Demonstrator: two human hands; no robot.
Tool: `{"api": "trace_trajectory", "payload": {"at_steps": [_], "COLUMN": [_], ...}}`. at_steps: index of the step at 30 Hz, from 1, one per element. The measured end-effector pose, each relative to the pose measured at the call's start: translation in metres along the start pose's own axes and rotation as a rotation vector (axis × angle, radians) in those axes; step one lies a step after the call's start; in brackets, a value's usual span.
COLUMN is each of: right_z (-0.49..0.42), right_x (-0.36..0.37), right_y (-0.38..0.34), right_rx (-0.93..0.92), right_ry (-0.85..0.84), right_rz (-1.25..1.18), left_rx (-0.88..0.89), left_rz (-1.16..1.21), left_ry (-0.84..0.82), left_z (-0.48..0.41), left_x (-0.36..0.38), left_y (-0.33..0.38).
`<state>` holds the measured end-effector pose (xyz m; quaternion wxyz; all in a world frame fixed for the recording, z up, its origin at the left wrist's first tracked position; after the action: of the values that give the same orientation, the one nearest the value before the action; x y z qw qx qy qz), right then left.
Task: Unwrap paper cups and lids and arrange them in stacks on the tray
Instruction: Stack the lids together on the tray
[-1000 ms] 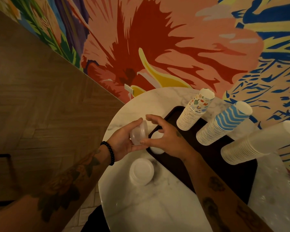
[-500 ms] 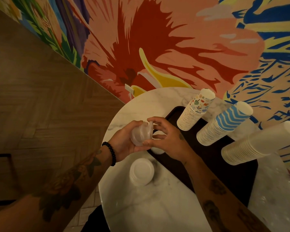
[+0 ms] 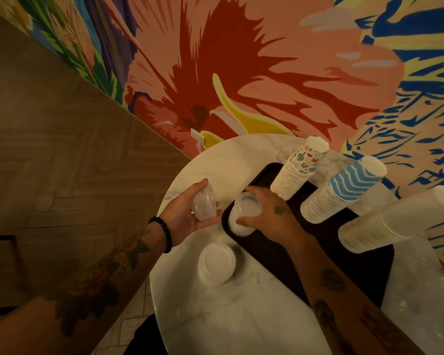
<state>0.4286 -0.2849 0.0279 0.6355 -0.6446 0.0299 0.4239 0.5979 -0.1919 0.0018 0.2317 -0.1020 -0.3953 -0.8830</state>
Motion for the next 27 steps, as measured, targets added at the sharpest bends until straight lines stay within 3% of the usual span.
{"api": "trace_trajectory", "payload": {"at_steps": [4, 11, 17, 21, 27], "right_z": [0.0, 0.002, 0.009, 0.011, 0.011], "right_x": [0.012, 0.01, 0.001, 0.012, 0.009], "right_y": [0.013, 0.008, -0.036, -0.052, -0.053], "right_rx": [0.067, 0.016, -0.12, -0.139, -0.166], "right_ry": [-0.026, 0.005, -0.009, -0.093, -0.057], "right_rz": [0.095, 0.111, -0.219, -0.247, -0.307], "left_rx": [0.002, 0.01, 0.025, 0.044, 0.074], "left_rz": [0.005, -0.021, -0.114, -0.155, -0.255], "left_ry": [0.006, -0.009, -0.062, -0.114, -0.129], "left_z": [0.001, 0.001, 0.002, 0.005, 0.008], "left_x": [0.0, 0.003, 0.018, 0.032, 0.039], "left_y": [0.0, 0.002, 0.002, 0.004, 0.007]}}
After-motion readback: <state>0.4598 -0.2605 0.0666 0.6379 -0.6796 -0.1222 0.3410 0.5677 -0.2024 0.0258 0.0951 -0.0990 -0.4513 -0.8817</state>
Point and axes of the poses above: each hand's wrist, its own z-axis away from the middle knuckle, its own x-axis out of the palm, y = z × x, the point moved 8 cm from there along -z, towards the middle knuckle, and after that the axes turned 14 degrees about -z, right-handed, at the moved point
